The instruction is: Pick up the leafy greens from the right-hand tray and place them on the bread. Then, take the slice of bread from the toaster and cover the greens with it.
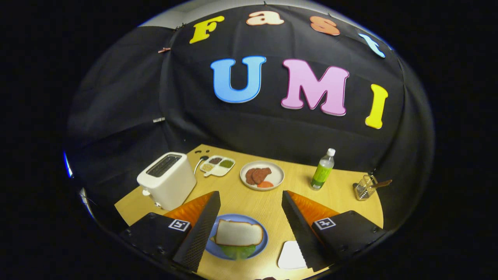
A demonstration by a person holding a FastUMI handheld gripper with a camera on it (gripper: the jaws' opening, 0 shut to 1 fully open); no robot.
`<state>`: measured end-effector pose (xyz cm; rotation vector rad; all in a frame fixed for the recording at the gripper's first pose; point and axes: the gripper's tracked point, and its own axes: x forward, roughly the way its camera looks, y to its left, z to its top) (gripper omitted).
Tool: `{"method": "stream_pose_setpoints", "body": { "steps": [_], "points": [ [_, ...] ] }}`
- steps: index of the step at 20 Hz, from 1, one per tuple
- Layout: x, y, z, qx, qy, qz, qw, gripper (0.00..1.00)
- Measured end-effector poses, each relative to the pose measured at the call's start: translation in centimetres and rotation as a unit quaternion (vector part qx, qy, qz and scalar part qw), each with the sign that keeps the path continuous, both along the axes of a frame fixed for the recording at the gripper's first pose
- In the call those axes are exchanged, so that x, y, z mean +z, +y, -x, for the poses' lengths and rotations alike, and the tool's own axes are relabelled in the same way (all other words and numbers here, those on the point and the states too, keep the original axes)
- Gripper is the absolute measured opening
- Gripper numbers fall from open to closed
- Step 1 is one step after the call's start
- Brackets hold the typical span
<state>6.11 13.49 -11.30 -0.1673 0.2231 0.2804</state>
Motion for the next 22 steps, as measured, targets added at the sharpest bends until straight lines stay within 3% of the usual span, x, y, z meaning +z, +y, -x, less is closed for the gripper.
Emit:
{"method": "stream_pose_setpoints", "body": {
  "steps": [4,11,22],
  "points": [
    [6.6,-1.5,0.8,-0.012,-0.063,-0.045,0.997,0.98],
    [16.0,-7.2,2.8,-0.032,-0.158,-0.061,0.985,0.98],
    [15.3,-13.5,2.9,-0.056,-0.136,-0.074,0.986,0.99]
  ]
}}
